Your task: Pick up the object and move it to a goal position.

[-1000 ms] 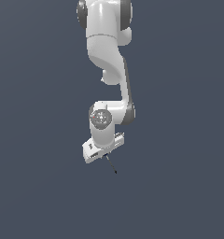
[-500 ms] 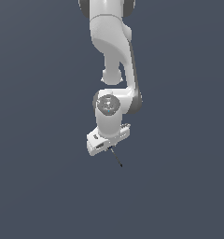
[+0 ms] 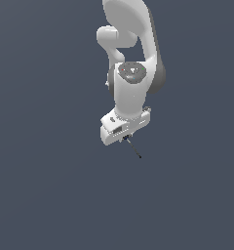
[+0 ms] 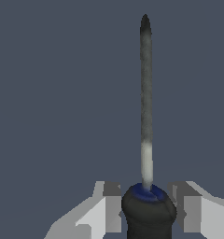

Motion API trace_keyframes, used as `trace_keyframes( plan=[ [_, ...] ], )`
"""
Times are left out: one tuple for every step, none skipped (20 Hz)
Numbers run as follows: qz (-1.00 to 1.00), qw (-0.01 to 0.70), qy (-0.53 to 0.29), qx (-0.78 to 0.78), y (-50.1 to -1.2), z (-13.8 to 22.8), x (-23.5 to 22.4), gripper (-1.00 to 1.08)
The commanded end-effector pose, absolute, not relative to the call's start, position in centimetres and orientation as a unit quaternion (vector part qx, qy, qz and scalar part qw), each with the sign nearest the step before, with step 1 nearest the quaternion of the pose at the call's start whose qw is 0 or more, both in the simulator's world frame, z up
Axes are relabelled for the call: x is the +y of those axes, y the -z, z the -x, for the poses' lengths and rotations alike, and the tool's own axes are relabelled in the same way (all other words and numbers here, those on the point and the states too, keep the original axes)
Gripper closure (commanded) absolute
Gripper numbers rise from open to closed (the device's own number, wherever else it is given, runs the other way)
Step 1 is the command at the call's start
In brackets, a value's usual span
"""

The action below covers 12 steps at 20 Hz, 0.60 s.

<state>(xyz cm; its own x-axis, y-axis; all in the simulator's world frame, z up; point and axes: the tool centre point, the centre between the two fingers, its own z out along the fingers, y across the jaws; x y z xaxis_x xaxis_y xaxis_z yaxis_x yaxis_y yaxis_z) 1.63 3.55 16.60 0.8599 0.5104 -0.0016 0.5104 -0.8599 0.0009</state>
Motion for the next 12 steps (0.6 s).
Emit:
trace_keyframes(
  plan=[
    [-0.964,0.001,0.0,0.265,-19.2,-0.9,4.7,1.08],
    [-0.964,0.001,0.0,0.265,-20.1,-0.6,5.2,1.08],
    [-0.964,0.001,0.0,0.265,-21.0,-0.4,5.6,1.08],
    [-0.964,0.001,0.0,0.265,-21.9,-0.2,6.0,1.08],
    [-0.964,0.001,0.0,0.265,-22.7,0.1,6.4,1.08],
    [-0.964,0.001,0.0,0.265,-23.5,0.2,6.8,1.08],
    [-0.964,0.001,0.0,0.265,-24.3,0.4,7.2,1.08],
    [-0.964,0.001,0.0,0.265,-25.0,0.6,7.5,1.08],
    [-0.964,0.001,0.0,0.265,-25.6,0.8,7.8,1.08],
    [-0.964,0.001,0.0,0.265,-26.2,0.9,8.1,1.08],
    [-0.964,0.001,0.0,0.265,-26.7,1.0,8.3,1.08],
    [-0.964,0.001,0.0,0.265,-27.2,1.1,8.6,1.08]
  ],
)
